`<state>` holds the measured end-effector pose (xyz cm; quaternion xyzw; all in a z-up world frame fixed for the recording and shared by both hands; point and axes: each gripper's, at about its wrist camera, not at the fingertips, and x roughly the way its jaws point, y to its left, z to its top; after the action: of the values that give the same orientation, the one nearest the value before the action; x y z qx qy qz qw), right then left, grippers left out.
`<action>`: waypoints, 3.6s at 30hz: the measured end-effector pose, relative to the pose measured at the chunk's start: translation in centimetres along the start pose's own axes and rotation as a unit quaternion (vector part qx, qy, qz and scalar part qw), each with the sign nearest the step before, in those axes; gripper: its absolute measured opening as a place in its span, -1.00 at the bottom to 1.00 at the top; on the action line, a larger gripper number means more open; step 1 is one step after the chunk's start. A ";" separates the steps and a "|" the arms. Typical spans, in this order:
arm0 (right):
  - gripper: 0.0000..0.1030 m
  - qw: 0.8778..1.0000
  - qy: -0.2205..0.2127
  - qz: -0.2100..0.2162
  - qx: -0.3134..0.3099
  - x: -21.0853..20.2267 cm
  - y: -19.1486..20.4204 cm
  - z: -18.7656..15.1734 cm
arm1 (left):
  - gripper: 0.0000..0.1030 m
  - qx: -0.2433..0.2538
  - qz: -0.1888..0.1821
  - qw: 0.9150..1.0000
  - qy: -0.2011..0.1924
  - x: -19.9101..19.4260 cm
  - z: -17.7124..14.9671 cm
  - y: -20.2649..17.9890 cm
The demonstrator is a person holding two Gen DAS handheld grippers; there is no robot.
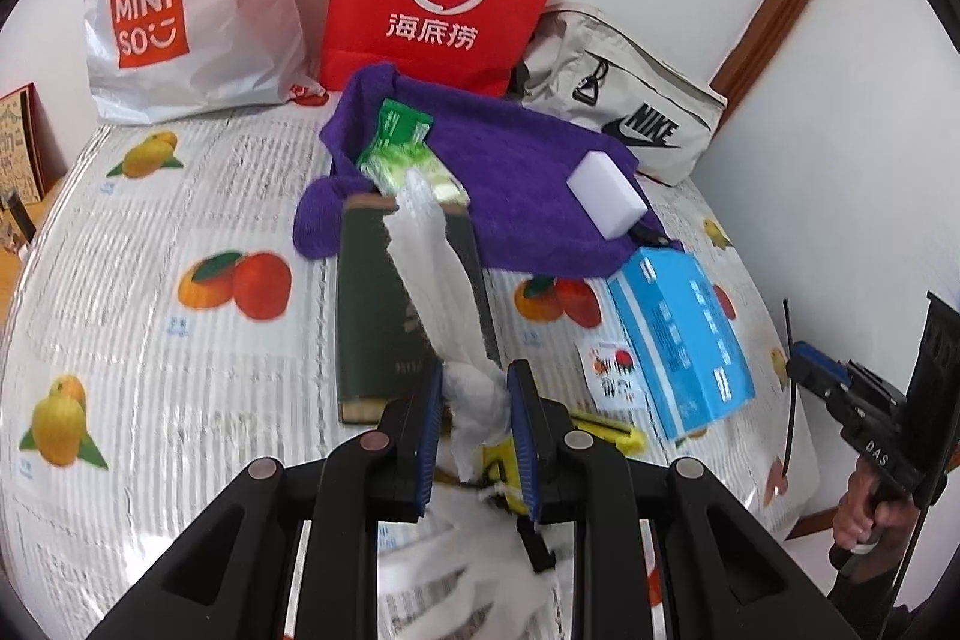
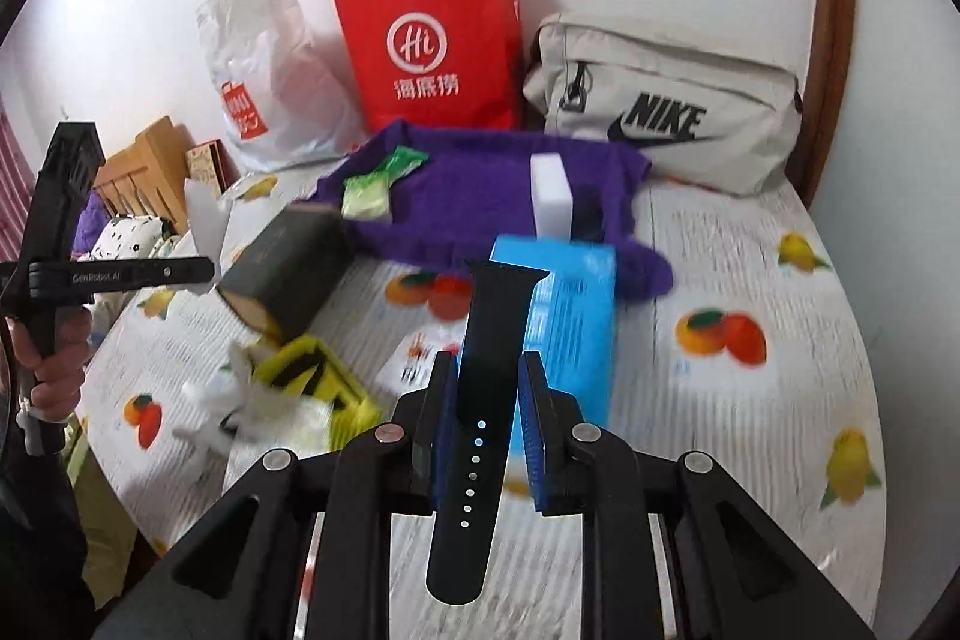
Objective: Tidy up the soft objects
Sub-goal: 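Carry the white glove and black strap toward the purple towel with both tools, then lower the glove and strap onto the towel and open both tools, then grasp the yellow mesh pouch with the left tool while the right tool returns to the pile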
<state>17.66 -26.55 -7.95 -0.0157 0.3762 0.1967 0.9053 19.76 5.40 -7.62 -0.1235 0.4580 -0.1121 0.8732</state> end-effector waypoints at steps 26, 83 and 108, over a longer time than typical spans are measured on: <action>-0.59 0.998 0.018 0.060 -0.033 15.7 -0.4 15.3 | -0.59 0.019 0.004 0.999 0.034 9.7 12.3 0.2; -0.15 0.996 0.065 0.049 -0.032 7.7 3.4 7.3 | 0.18 0.028 0.028 0.998 0.040 1.8 4.2 -2.0; -0.95 0.991 0.106 0.081 -0.026 6.7 10.4 -7.6 | 0.18 -0.006 0.045 0.998 0.045 -1.5 -9.0 1.7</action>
<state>12.91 -15.98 -16.75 -0.0292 0.4645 0.2767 0.8407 11.62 6.49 -11.95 -0.1031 0.5024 -0.0756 0.8551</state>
